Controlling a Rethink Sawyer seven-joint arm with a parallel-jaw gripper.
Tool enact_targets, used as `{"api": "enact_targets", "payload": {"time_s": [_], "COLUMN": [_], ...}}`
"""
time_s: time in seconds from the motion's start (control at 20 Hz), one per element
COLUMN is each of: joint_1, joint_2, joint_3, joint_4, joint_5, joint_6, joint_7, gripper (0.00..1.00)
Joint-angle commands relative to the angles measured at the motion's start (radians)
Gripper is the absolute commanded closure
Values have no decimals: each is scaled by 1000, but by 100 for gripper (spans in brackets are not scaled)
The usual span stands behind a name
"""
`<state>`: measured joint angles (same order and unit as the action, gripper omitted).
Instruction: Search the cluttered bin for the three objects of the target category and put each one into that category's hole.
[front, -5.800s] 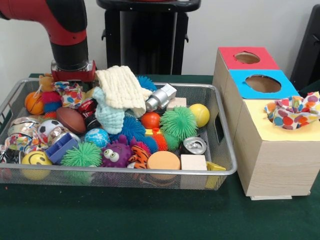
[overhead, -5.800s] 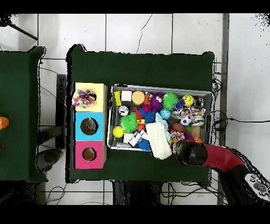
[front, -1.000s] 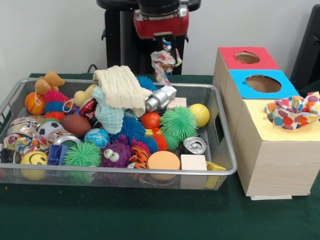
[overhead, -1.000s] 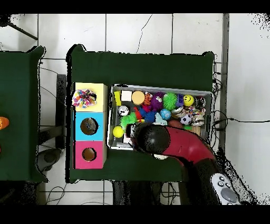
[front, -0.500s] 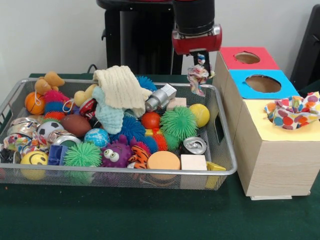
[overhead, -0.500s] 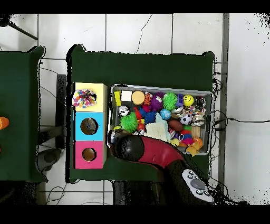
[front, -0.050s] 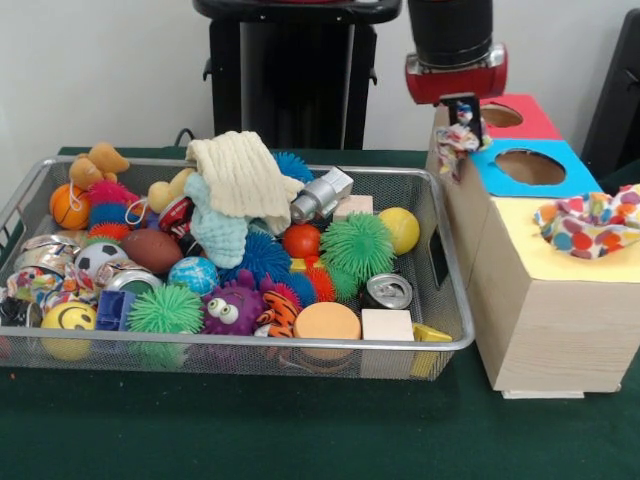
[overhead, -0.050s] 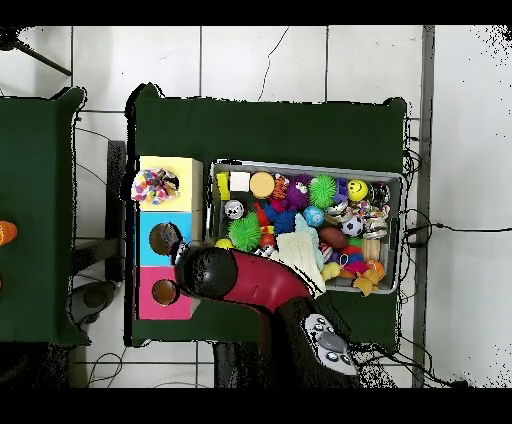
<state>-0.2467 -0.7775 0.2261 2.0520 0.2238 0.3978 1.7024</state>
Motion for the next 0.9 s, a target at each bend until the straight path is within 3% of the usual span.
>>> {"api": "enact_targets", "payload": {"time_s": [0.05, 0.3, 0.5, 0.7, 0.9], "joint_1": [117, 218, 238, 250, 243], "joint_2": [75, 232, 298, 315, 320], "joint_3": [-86, -209, -247, -271, -325], "joint_4": [-334, -628, -778, -870, -875], "joint_5": [92, 36, 11, 1, -38], "joint_6": [211, 313, 441, 560, 615], "joint_7": [347, 388, 393, 409, 384], "gripper": [100, 100, 100, 100, 100]}}
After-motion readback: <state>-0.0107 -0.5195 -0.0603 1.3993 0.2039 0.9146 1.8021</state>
